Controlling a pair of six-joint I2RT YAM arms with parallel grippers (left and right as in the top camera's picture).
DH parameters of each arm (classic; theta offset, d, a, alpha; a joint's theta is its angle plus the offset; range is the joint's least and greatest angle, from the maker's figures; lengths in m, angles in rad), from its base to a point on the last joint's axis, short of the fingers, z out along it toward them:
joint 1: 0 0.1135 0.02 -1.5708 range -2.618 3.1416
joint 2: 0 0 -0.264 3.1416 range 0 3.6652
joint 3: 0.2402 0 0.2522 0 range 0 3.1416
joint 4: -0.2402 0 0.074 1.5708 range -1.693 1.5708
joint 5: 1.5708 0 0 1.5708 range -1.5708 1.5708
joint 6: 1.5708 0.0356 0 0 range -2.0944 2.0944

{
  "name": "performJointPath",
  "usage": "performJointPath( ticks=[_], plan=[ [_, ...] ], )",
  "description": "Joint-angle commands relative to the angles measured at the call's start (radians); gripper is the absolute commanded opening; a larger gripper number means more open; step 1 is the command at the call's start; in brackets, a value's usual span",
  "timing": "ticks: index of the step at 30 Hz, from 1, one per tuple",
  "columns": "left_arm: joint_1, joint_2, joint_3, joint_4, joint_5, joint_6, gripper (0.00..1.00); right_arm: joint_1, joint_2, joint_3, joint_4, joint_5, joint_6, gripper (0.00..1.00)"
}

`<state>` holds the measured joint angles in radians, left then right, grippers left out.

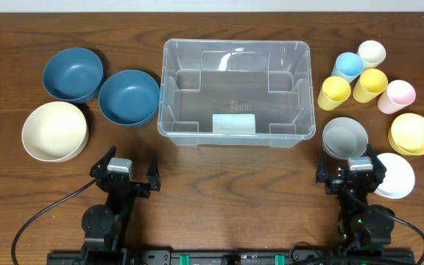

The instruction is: Pack container

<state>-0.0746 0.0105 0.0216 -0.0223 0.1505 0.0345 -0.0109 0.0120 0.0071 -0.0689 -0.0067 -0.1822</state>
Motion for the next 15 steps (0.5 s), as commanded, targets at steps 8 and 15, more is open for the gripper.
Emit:
performJointPath(
  ticks=[8,15],
  plan=[
    [0.004,-0.005,-0.018,-0.034,0.014,0.017,0.98,-0.009,-0.005,-0.002,-0.005,0.01,-0.01,0.99],
    [0.004,-0.005,-0.018,-0.034,0.014,0.017,0.98,-0.009,-0.005,-0.002,-0.002,0.005,-0.01,0.99]
  ],
)
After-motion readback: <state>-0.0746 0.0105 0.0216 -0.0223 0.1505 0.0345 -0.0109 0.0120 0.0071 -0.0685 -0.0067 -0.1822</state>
